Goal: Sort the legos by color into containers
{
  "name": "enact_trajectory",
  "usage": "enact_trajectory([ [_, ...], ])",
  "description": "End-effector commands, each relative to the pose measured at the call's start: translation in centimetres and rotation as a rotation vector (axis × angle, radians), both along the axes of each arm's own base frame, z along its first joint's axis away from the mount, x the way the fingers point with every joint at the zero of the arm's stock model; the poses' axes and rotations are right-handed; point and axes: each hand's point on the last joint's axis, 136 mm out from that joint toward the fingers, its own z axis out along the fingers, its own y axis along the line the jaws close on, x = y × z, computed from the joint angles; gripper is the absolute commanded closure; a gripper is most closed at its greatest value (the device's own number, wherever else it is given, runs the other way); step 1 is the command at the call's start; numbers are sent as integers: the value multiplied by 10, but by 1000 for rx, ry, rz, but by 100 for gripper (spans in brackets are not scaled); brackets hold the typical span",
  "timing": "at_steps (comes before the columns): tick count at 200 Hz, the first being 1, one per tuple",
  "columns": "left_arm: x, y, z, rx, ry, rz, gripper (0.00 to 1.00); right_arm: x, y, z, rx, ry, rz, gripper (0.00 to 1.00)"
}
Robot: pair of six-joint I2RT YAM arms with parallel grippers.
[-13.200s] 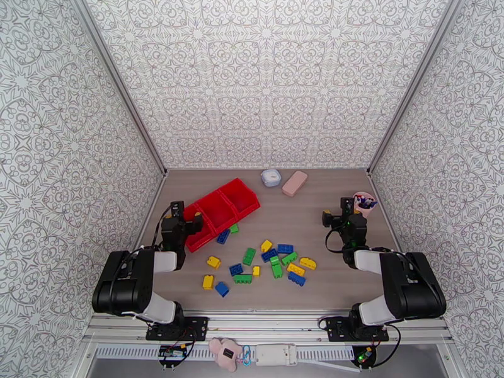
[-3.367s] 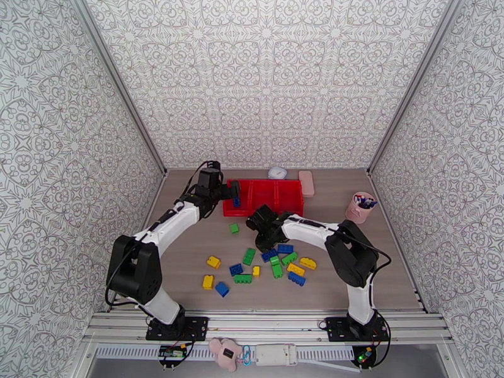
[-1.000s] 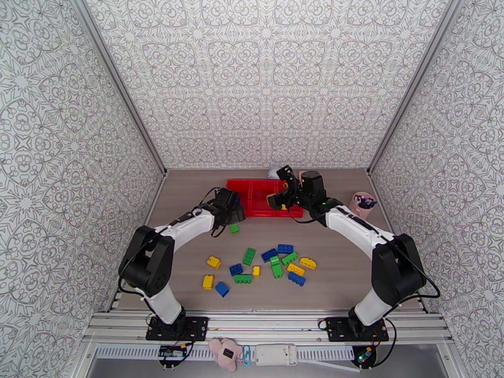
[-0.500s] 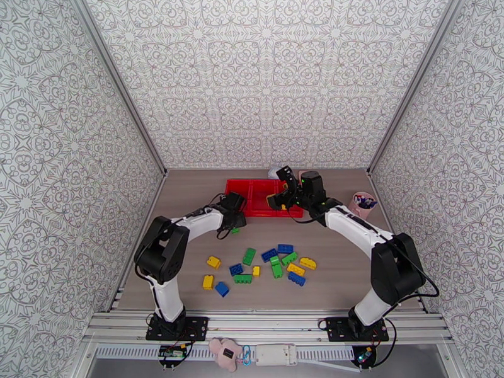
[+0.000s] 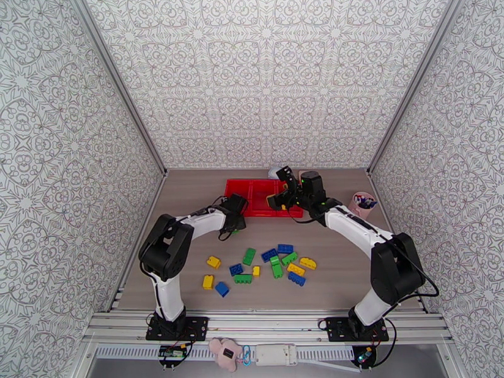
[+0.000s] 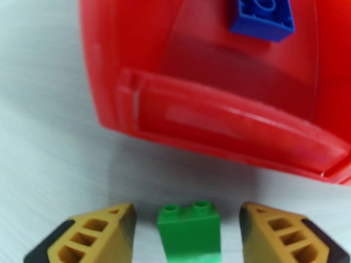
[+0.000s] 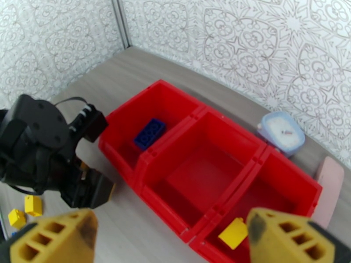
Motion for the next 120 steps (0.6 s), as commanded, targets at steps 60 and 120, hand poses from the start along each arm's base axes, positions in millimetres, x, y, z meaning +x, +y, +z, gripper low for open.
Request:
enact_trajectory([
  [60, -1, -10, -3, -8, 19, -8, 58, 0, 1, -2, -13, 13, 3, 7],
  [120, 1, -7, 13, -22, -25, -3, 68, -4, -2, 1, -13, 9, -3, 6],
])
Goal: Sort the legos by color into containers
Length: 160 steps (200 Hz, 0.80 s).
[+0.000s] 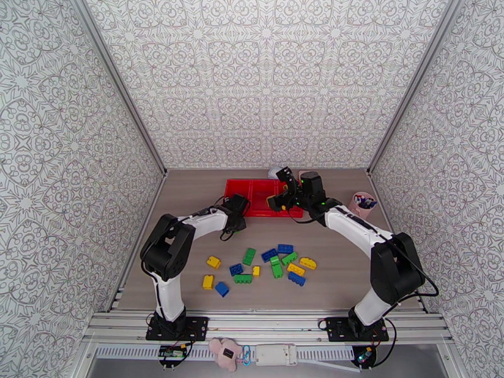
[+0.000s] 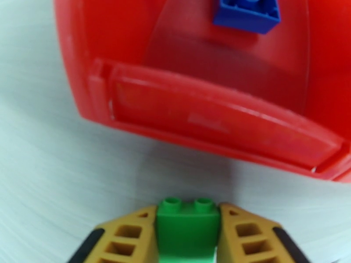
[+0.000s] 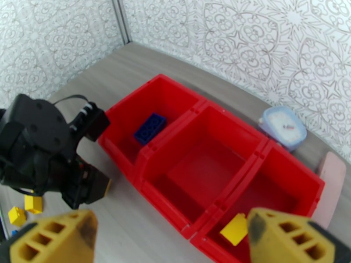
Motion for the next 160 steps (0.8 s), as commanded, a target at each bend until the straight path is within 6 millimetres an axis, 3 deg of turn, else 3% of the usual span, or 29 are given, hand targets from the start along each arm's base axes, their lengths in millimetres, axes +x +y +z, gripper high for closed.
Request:
enact_trajectory([
  [1, 2, -1, 14, -20, -28, 0, 68, -3, -1, 5, -7, -6, -3, 6],
  [38, 16, -14, 54, -103, -166, -43, 69, -7, -7, 14, 4, -39, -22, 6],
  [85, 40, -46, 104, -224, -323, -143, 70, -16, -15, 17, 28, -55, -56, 6],
  [160, 90, -95, 126, -282, -363, -253, 68, -20, -25, 16, 14, -70, -88, 6],
])
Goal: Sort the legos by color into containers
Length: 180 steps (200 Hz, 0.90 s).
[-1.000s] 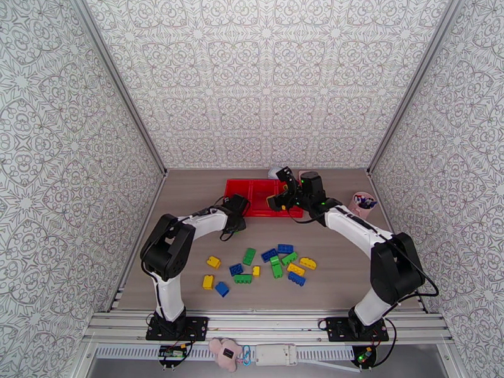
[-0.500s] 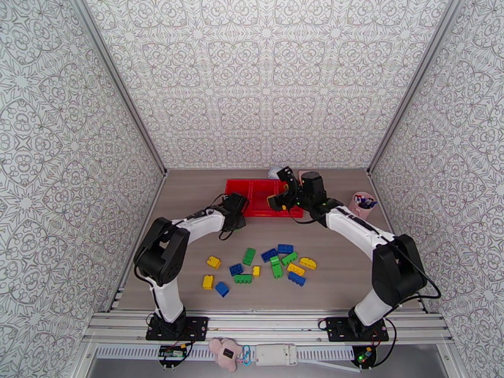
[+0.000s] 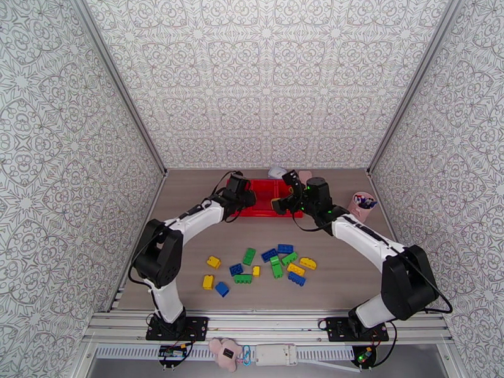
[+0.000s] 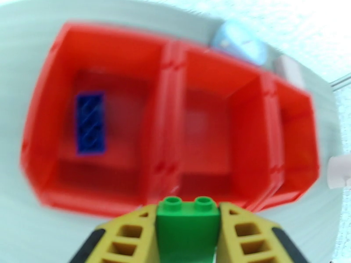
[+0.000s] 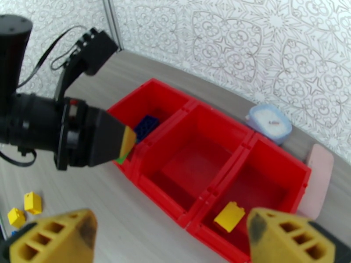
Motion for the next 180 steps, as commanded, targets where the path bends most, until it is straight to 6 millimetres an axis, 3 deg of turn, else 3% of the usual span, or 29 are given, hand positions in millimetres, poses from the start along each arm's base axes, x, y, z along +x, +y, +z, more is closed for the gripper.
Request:
enact_trajectory([
  [1, 16, -20, 1, 5, -15, -64, 68, -1, -5, 8, 3, -27, -24, 6],
  [48, 47, -36, -6, 10, -15, -86, 66, -2, -8, 5, -11, -21, -35, 6],
  [82, 58, -43, -5, -2, -29, -103, 58, -3, -11, 3, -24, -16, -45, 6],
  [96, 58, -44, 5, -3, -52, -110, 48, -3, -11, 4, -25, -17, -43, 6],
  [113, 52, -41, 15, 8, -78, -119, 33, -4, -10, 5, -22, -17, -37, 6],
  [140, 32, -28, 29, 30, -98, -119, 23, -3, -7, 10, -15, -25, -22, 6],
  [180, -19, 5, 24, 98, -67, -103, 9, -13, -2, 15, -21, -49, 48, 4],
])
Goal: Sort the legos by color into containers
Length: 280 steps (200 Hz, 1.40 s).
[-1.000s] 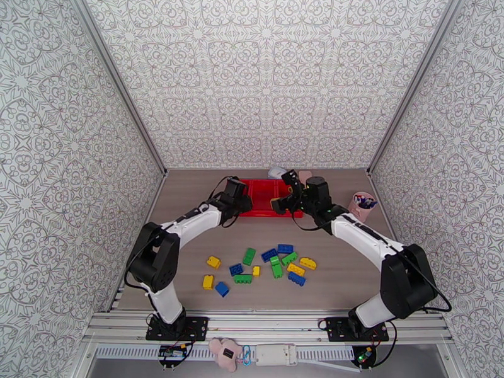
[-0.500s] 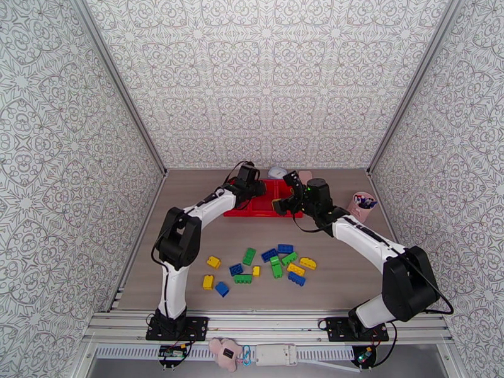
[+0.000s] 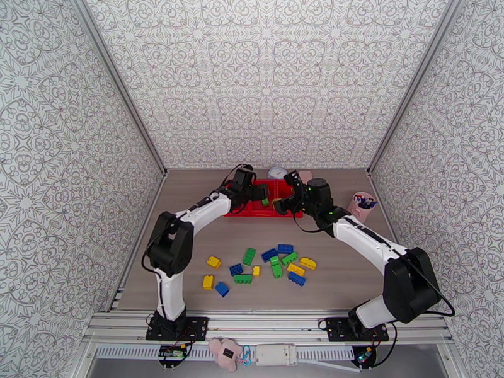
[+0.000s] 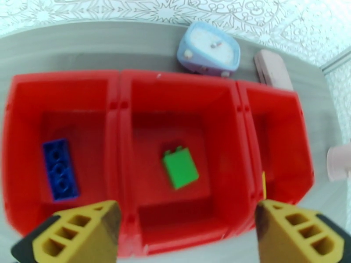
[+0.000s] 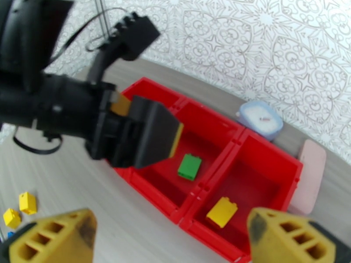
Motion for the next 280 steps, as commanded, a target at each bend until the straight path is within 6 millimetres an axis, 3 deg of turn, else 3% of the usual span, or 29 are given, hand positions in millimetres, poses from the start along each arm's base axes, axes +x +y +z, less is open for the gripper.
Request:
enact_trajectory([
  [1, -27, 18, 16, 42, -32, 6, 9, -13, 4, 13, -6, -33, 71, 3],
  [30, -71, 42, 5, 87, 12, 28, 4, -33, 12, 19, -9, -47, 183, 0],
  [65, -121, 50, -13, 111, 113, 28, 4, -55, 19, 19, -24, -27, 300, 0],
  [106, -167, 36, -47, 169, 263, -46, 3, -87, 29, 9, -69, 12, 433, 0],
  [149, -205, 13, -84, 229, 390, -168, 4, -100, 31, -2, -81, 64, 467, 0],
  [200, -225, 1, -115, 285, 474, -238, 11, -97, 32, -6, -97, 71, 464, 0],
  [280, -229, 14, -140, 341, 518, -194, 38, -91, 33, -8, -110, 79, 457, 0],
])
